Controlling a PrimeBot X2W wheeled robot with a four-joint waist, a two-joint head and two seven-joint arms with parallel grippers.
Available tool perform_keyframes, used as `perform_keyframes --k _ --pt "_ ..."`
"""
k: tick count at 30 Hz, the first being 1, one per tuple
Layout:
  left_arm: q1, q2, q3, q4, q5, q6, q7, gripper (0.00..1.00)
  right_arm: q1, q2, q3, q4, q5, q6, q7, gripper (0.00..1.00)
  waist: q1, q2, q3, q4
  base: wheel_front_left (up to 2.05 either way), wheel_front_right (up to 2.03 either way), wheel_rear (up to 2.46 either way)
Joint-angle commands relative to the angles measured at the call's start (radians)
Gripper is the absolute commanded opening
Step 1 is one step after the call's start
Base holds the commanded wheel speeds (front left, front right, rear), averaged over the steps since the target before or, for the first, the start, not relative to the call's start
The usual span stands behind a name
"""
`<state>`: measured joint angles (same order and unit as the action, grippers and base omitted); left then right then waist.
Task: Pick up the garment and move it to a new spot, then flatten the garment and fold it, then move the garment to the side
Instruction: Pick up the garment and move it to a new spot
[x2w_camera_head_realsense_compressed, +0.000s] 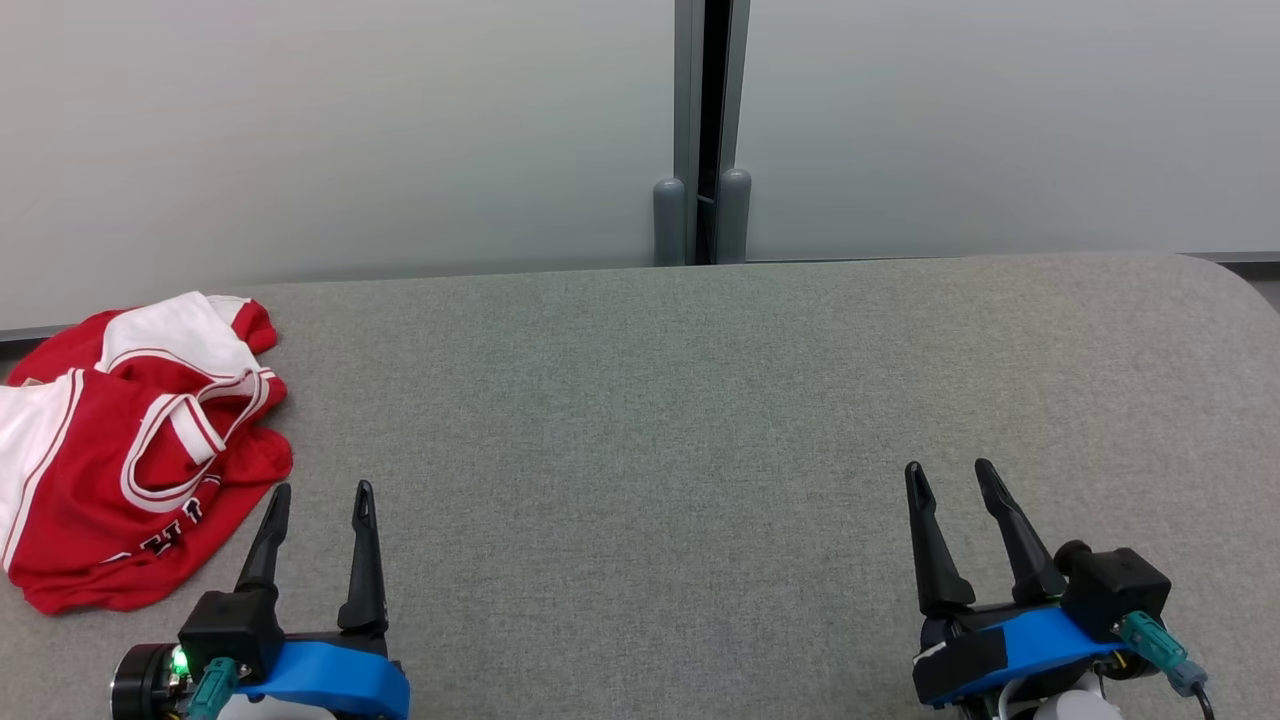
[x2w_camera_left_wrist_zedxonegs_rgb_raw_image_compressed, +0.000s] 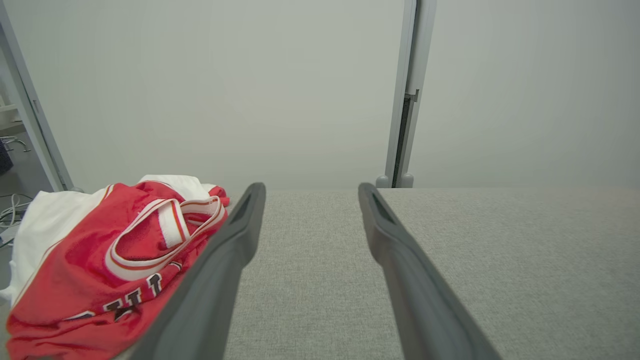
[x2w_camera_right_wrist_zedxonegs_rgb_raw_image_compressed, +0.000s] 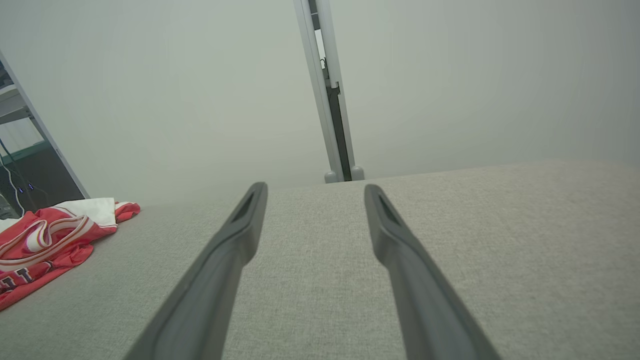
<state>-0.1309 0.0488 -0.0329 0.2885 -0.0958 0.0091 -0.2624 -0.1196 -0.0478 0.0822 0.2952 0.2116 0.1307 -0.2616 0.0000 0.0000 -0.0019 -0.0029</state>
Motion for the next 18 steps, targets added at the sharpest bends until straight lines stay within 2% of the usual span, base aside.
perform_keyframes --k 1,18 --pt "-0.008 0.004 0.004 0.003 -0.006 -0.001 -0.004 1.00 -0.007 -0.004 -0.002 0.004 0.001 0.000 -0.005 1.00 0.0000 0.0000 0.000 0.000 0.00 0.00 0.00" --pt "-0.011 0.004 0.002 0.022 -0.021 0.003 -0.004 1.00 -0.001 -0.004 -0.002 0.004 0.010 0.000 -0.005 1.00 0.0000 0.0000 0.003 0.012 0.00 0.00 0.00"
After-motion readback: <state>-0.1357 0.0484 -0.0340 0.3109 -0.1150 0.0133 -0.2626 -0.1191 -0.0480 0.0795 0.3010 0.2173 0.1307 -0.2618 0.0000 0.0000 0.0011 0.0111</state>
